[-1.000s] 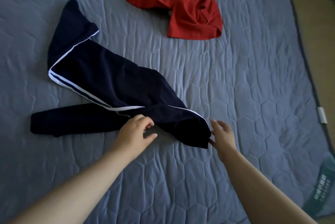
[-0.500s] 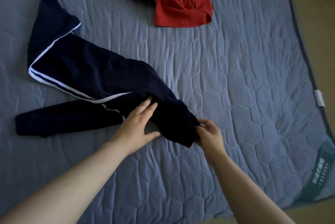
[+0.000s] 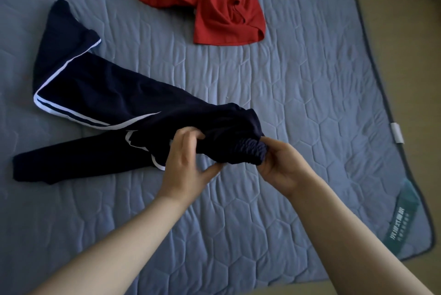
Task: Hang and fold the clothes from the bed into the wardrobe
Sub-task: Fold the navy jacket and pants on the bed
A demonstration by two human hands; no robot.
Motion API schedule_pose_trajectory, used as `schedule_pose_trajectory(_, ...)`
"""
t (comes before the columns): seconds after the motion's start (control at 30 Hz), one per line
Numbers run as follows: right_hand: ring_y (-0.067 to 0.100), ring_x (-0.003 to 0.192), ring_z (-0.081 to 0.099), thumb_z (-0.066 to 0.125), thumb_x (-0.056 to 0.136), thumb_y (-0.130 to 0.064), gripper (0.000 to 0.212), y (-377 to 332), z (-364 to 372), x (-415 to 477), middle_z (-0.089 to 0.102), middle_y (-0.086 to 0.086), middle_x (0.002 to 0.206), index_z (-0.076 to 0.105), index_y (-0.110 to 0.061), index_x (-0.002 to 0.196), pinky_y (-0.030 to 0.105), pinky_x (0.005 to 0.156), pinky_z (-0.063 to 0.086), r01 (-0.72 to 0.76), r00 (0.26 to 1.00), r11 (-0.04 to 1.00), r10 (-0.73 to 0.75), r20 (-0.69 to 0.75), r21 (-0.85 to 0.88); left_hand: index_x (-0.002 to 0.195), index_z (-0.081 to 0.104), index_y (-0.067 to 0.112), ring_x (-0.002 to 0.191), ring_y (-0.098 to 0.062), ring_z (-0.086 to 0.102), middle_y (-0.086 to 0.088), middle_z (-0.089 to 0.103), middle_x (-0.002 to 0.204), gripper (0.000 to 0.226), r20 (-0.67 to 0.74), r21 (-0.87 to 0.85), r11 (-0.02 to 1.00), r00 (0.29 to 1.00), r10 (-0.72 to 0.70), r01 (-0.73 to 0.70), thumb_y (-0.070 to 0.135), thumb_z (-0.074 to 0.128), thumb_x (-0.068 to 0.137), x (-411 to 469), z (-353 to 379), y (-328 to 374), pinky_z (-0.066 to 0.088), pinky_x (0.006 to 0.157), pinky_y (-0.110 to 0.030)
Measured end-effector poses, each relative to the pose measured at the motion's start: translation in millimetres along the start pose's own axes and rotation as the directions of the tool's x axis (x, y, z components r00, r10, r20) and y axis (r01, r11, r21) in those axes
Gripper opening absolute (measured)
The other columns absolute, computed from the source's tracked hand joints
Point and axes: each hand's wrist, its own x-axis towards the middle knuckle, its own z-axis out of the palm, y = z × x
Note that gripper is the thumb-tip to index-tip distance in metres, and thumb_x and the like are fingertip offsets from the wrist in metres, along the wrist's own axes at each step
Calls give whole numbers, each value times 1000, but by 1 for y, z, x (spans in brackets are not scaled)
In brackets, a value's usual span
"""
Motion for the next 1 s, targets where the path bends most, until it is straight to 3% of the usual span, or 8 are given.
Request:
schedule_pose_trajectory(0.13,19,83,62,48,95,-7,19,-17,27,-28,65,13,94,63,3,100,27,94,47,52,998,998,-51,37,-33,109,60,7,109,-3,47,2,48,124,33,43,-30,999,999,32,-30,10,73,79,18,-19,26,34,91,-6)
schedule_pose_trajectory(0.2,16,64,67,45,96,-5,18,-31,47,-46,69,11,79,62,2,94,23,60,58,113,993,993,-111,45,-26,109,62,7,101,-5,52,0,53,116,24,69,-32,998,996,60,-58,7,66,85,27,-39,40,37,84,-7)
schedule_pose_trajectory(0.27,12,50,64,45,97,-3,18,-48,69,-65,68,9,68,62,-1,91,17,44,51,201,979,979,-200,40,-44,105,61,5,91,-2,50,3,53,104,17,66,-37,995,993,97,-95,6,61,88,37,-61,55,34,81,-4)
schedule_pose_trajectory(0.37,11,51,62,52,94,0,15,-74,104,-102,64,9,74,60,-10,102,19,47,52,405,913,898,-407,24,-172,106,60,4,87,-3,48,0,50,99,17,20,9,986,986,167,-167,5,59,89,57,-102,88,33,78,-5)
schedule_pose_trajectory(0.5,15,67,63,50,92,3,26,-109,145,-167,67,8,79,65,-7,110,21,55,54,564,821,764,-559,113,-314,113,64,7,90,-16,58,-5,56,98,26,-20,64,969,970,242,-240,17,55,90,84,-168,150,43,77,-25)
schedule_pose_trajectory(0.73,21,72,67,59,91,-7,11,-154,215,-301,64,16,79,67,-2,90,25,70,58,634,774,710,-589,234,-308,112,66,6,100,-23,63,-6,66,105,23,-51,125,916,920,389,-381,12,58,91,113,-290,266,46,86,-31)
schedule_pose_trajectory(0.87,26,93,65,57,93,-6,21,-167,247,-374,67,18,100,63,-2,112,34,83,58,707,707,589,-568,420,-392,110,66,8,93,-26,63,-7,64,99,21,-72,234,858,872,483,-456,8,60,90,118,-357,333,46,78,-33)
schedule_pose_trajectory(1.0,28,96,63,58,90,2,26,-176,274,-448,64,22,103,61,3,115,36,87,56,756,652,545,-579,490,-363,113,65,10,94,-27,61,-5,62,100,23,-93,328,822,850,519,-466,9,57,91,115,-423,397,47,78,-37)
